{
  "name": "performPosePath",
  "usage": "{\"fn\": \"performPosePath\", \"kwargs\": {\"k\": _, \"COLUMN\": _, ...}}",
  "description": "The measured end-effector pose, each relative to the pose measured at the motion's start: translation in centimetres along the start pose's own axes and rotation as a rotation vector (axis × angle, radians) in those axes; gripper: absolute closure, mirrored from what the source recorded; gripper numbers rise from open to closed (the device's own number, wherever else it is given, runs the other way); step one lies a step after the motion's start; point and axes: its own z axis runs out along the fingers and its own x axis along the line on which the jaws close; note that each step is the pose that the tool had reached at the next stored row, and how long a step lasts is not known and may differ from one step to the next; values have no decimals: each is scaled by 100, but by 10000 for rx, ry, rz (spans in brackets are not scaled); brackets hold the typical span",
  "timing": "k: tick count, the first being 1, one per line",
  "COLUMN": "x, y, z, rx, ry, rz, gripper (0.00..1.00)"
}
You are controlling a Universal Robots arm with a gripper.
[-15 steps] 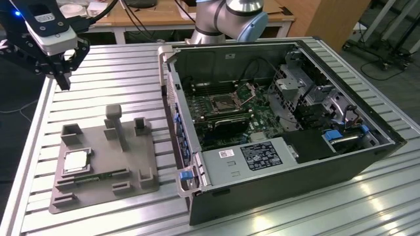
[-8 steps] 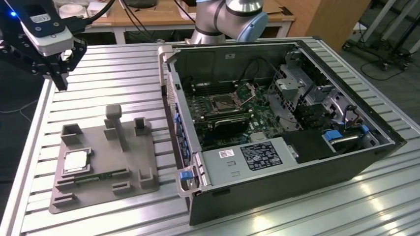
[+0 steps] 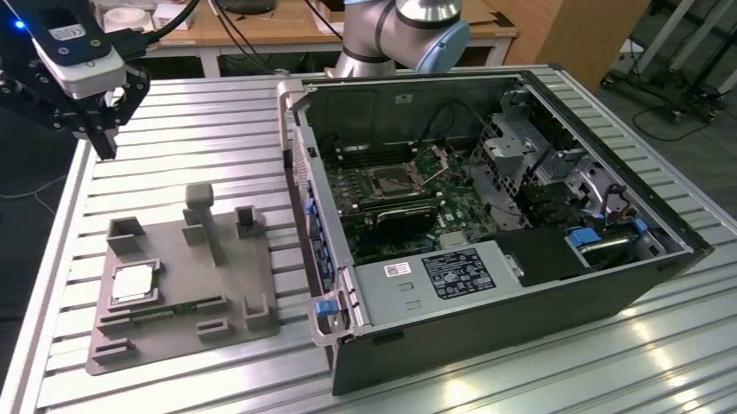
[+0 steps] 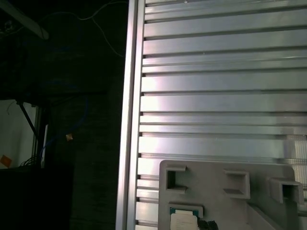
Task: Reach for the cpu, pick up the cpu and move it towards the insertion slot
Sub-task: 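Reach for the cpu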
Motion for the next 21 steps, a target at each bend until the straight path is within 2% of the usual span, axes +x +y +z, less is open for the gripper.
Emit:
{"fn": "performPosePath", "kwargs": {"k": 6, "x": 17, "y": -43, "z": 15, "rx": 0, "ry": 0, "rz": -2, "gripper": 89}}
{"fn": "performPosePath", "kwargs": {"k": 14, "x": 105, "y": -66, "z": 36, "rx": 0, "ry": 0, "rz": -1, "gripper": 89}}
{"fn": "performPosePath", "kwargs": {"k": 17, "x": 109, "y": -66, "z": 37, "rx": 0, "ry": -1, "rz": -3, "gripper": 89}}
{"fn": "performPosePath", "kwargs": {"k": 18, "x": 109, "y": -66, "z": 37, "rx": 0, "ry": -1, "rz": -2, "gripper": 83}}
{"fn": "performPosePath", "kwargs": {"k": 19, "x": 109, "y": -66, "z": 36, "rx": 1, "ry": 0, "rz": -2, "gripper": 83}}
{"fn": "performPosePath", "kwargs": {"k": 21, "x": 109, "y": -66, "z": 37, "rx": 1, "ry": 0, "rz": -2, "gripper": 71}}
